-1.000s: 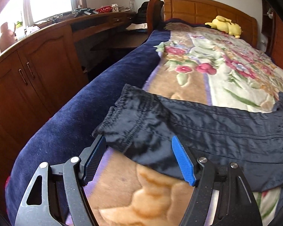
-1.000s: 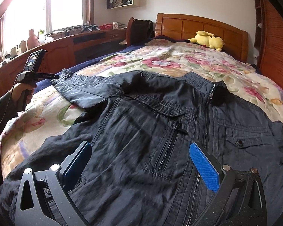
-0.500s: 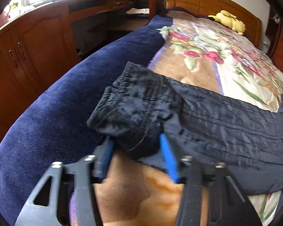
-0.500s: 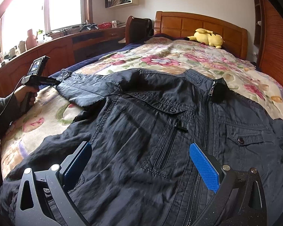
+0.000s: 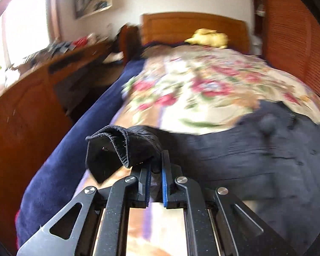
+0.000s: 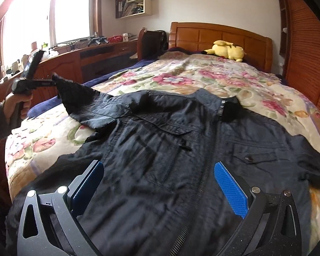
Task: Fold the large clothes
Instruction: 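Carry the held sleeve across the jacket body and open the left tool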
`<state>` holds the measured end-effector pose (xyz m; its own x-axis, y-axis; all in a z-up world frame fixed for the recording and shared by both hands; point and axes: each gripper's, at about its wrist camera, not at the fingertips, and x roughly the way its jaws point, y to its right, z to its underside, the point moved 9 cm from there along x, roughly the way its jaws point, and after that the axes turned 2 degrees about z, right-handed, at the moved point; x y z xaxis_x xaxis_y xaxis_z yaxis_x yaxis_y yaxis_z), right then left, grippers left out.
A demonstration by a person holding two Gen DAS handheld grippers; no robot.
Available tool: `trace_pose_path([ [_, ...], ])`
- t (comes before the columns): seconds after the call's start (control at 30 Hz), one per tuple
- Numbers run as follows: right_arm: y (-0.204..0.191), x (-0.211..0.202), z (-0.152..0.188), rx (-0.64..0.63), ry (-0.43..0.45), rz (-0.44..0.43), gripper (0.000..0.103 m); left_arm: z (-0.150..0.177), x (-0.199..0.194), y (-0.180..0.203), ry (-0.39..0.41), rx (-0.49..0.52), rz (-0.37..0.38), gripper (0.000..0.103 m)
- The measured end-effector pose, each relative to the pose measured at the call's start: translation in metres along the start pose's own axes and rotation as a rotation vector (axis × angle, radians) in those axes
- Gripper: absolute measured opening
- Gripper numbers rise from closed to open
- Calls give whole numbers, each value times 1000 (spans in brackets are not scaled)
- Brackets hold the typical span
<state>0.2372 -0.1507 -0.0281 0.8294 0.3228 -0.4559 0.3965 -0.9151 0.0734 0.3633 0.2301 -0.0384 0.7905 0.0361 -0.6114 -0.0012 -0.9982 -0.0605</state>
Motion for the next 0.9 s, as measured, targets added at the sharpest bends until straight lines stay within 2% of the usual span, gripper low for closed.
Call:
trace_pose_path([
  [0.17, 30, -34, 14, 27, 17, 47, 103, -22, -45, 86, 55, 106, 90, 8],
  [0.3, 53, -61, 26, 57, 33, 91, 103, -28, -73, 151, 82, 168, 172, 8],
  [0.4, 68, -79, 35, 72, 44, 115, 103, -25, -85, 188, 90, 230, 197, 8],
  [0.77, 86, -121, 54, 104, 82, 103, 103, 2, -126, 272, 66, 278, 266, 8],
  [0.9, 87, -125, 56, 112, 90, 99, 103, 11, -140, 296, 68, 283, 316, 8],
])
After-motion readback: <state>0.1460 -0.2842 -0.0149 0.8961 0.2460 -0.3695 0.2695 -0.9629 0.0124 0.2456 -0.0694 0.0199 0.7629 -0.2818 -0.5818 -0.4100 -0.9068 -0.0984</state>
